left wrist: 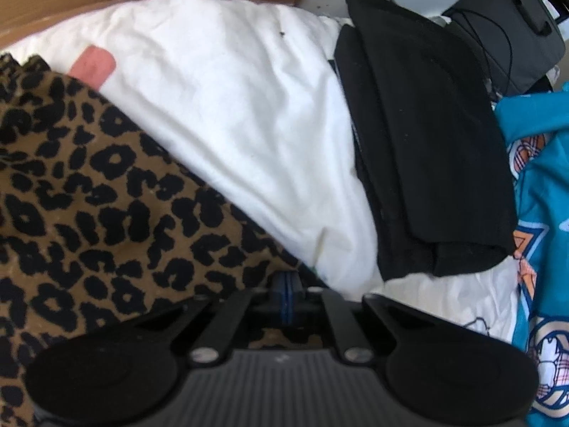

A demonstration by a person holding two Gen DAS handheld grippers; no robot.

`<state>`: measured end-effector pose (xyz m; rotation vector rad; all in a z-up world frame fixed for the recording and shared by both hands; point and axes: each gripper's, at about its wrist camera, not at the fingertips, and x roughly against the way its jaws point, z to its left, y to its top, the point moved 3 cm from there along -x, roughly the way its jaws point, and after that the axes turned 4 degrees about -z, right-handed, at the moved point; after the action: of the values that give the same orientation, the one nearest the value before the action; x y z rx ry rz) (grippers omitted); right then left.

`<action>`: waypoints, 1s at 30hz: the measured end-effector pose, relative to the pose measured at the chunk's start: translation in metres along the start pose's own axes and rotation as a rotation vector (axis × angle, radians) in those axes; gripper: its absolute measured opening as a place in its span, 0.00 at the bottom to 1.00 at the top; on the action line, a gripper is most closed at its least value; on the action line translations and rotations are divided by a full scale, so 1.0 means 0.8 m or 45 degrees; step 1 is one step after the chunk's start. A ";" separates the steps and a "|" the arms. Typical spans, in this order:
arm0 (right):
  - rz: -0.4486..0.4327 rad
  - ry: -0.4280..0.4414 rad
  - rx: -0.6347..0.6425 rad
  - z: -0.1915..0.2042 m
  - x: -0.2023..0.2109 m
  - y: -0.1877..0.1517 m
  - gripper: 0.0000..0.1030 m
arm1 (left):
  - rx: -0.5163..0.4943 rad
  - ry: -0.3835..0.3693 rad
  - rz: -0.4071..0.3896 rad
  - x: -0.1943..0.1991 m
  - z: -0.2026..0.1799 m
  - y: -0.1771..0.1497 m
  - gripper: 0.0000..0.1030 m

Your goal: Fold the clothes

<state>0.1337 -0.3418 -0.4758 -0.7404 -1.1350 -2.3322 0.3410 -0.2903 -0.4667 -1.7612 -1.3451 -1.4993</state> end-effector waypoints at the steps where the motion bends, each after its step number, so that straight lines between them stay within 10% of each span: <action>1: 0.006 -0.001 0.003 0.001 -0.001 -0.002 0.45 | 0.002 0.008 -0.008 0.009 0.002 0.000 0.03; 30: -0.045 -0.025 0.093 0.022 0.014 -0.017 0.54 | 0.130 0.237 -0.377 0.190 0.141 -0.056 0.23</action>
<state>0.1222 -0.3216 -0.4671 -0.7237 -1.2441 -2.3036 0.3438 -0.1212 -0.3702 -1.3675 -1.6048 -1.6688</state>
